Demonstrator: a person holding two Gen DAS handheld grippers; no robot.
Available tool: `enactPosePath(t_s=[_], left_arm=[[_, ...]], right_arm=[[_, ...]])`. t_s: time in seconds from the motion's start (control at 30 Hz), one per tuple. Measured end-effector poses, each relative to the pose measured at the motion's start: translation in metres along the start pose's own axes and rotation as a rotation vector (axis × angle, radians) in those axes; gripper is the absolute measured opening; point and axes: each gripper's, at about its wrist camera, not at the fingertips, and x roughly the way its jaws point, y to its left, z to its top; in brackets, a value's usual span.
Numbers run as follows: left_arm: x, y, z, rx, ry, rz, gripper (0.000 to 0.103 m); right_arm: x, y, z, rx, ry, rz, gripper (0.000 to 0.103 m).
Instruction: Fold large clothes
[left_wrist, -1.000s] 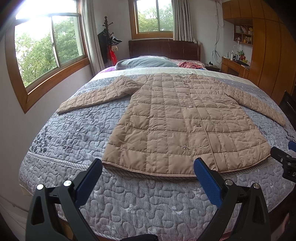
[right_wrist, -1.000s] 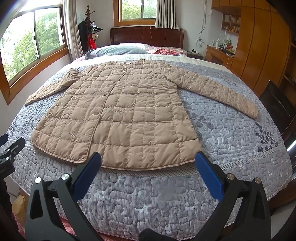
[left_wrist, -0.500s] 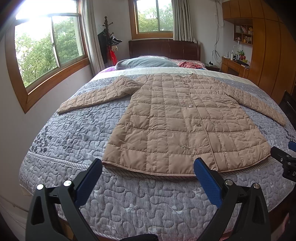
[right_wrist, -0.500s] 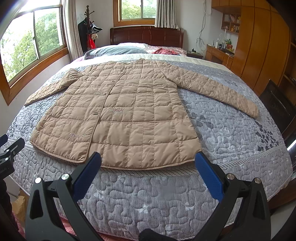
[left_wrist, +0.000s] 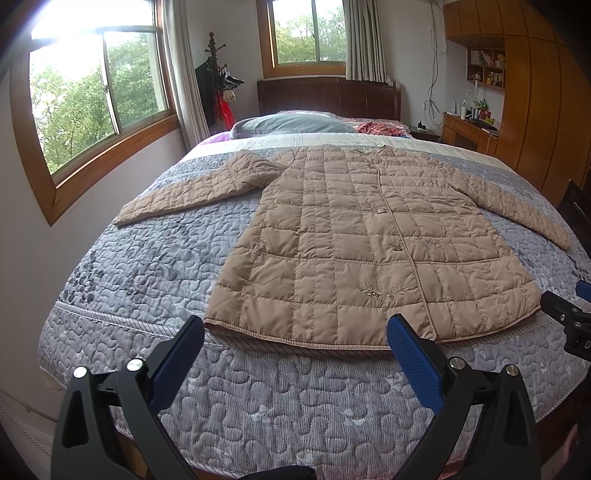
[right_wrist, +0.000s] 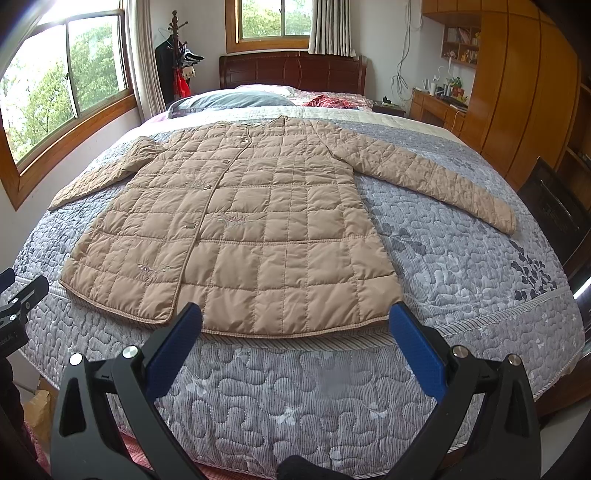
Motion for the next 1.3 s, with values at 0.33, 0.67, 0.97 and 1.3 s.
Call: enactPosePath(t_s=[0.33, 0.67, 0.97, 1.3], left_arm=[[0.000, 0.001, -0.001, 0.001, 0.000, 0.002, 0.099], [0.008, 0.004, -0.003, 0.009, 0.010, 0.007, 0.099], [0.038, -0.005, 0.006, 0.044, 0.091, -0.007, 0.099], [0.138, -0.043, 0.060, 0.070, 0.392, -0.264, 0.098]], right_arm=[[0.002, 0.000, 0.000, 0.001, 0.003, 0.002, 0.100], [0.007, 0.000, 0.000, 0.001, 0.008, 0.001, 0.100], [0.036, -0.012, 0.015, 0.015, 0.062, 0.048, 0.100], [0.098, -0.110, 0.059, 0.309, 0.206, 0.206, 0.100]])
